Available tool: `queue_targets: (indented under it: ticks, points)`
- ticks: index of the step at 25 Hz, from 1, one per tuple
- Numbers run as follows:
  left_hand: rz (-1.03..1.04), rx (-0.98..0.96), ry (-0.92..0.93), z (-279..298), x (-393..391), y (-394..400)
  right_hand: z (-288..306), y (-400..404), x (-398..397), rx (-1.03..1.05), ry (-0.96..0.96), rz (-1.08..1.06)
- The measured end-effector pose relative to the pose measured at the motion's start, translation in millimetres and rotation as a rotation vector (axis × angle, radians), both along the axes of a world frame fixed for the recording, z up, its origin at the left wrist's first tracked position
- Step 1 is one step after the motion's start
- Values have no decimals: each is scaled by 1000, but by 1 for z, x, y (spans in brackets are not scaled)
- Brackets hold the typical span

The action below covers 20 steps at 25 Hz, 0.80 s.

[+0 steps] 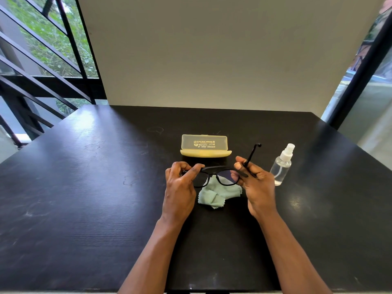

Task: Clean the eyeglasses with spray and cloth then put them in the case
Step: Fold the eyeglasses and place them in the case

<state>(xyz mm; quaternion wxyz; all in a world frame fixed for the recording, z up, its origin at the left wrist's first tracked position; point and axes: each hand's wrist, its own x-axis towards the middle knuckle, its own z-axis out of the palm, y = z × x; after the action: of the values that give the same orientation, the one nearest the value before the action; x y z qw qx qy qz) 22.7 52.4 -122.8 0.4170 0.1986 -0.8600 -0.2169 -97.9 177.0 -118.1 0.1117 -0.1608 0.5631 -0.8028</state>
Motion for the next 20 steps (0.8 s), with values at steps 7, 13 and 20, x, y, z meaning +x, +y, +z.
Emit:
queue_targets:
  ticks: [7,13,20]
  points:
    - [8,56,4,4,2,0,5,9,-1,-30,47,126]
    - [33,57,48,3,2,-2,6,13,-7,-47,-14,226]
    - [-49,652,271,8,1,-5,7,12,-2,-66,153,156]
